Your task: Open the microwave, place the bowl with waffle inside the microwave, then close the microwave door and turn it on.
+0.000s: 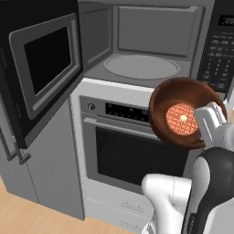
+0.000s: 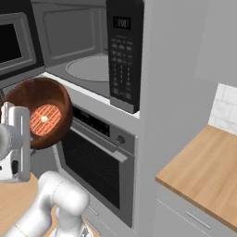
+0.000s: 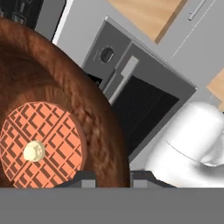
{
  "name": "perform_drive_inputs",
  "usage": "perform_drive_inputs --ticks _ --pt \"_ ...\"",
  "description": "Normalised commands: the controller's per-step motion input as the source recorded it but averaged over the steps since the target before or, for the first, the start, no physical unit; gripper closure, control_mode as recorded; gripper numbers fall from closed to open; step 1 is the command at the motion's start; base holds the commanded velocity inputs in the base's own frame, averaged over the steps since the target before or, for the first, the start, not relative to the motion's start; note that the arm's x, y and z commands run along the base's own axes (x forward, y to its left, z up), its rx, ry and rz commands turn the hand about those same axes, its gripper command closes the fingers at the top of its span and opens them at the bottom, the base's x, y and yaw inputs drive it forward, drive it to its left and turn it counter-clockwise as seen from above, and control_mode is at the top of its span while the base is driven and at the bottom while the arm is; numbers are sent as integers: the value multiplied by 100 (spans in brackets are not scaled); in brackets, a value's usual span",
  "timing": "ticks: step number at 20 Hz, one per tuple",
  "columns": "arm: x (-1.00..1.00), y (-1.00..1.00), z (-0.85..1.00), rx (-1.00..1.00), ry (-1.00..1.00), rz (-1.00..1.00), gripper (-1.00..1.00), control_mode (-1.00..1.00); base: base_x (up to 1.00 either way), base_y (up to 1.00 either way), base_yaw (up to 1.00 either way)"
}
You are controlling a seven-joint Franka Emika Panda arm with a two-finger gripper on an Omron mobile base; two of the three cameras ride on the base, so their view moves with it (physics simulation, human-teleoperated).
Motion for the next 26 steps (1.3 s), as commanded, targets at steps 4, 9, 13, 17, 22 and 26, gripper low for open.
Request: perform_drive_inputs --ticks 4,9,13,17,22,26 --pt "8 90 42 8 0 -2 100 -100 0 0 0" --pt "7 59 43 19 0 -1 100 -100 0 0 0" --pt "28 49 54 28 0 0 100 -100 0 0 0" --pt "40 22 12 2 0 -12 100 -100 0 0 0" --pt "27 0 0 -8 -4 -31 100 -100 0 0 0" --pt "28 0 9 -3 -4 -26 100 -100 0 0 0"
